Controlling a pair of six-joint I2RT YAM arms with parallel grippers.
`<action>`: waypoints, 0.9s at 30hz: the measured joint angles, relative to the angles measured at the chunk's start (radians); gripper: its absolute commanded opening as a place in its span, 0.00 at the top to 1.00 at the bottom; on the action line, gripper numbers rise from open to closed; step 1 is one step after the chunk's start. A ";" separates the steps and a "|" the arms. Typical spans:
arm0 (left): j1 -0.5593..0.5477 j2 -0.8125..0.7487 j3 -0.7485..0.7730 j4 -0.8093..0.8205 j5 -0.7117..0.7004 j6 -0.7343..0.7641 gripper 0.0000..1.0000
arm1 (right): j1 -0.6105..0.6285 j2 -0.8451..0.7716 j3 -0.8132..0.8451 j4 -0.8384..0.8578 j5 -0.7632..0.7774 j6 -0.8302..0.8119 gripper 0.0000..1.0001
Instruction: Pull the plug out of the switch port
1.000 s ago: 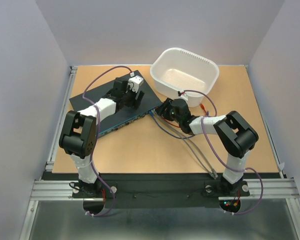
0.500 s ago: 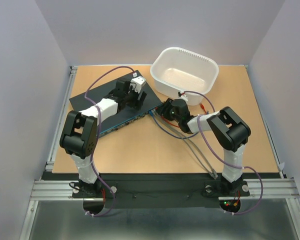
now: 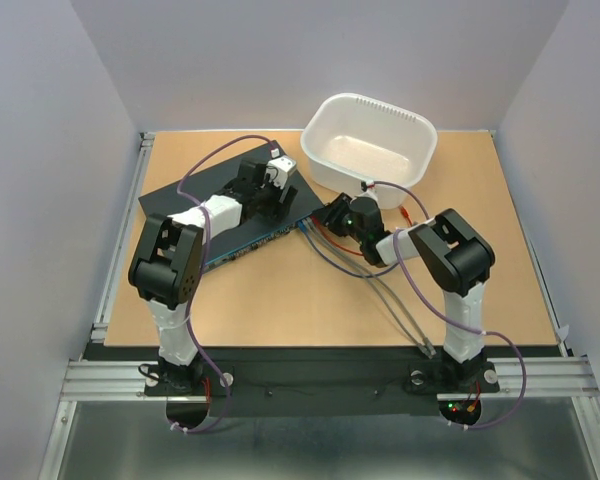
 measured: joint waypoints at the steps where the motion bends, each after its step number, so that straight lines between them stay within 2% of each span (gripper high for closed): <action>1: -0.001 0.000 0.000 0.001 -0.001 0.000 0.13 | -0.002 0.004 0.000 0.012 -0.005 0.003 0.55; 8: -0.003 0.002 0.000 0.003 -0.007 0.000 0.13 | -0.013 0.040 0.000 0.087 -0.078 0.044 0.63; 27: -0.003 0.002 0.000 0.003 -0.011 0.000 0.14 | -0.013 0.043 -0.063 0.143 -0.089 0.076 0.62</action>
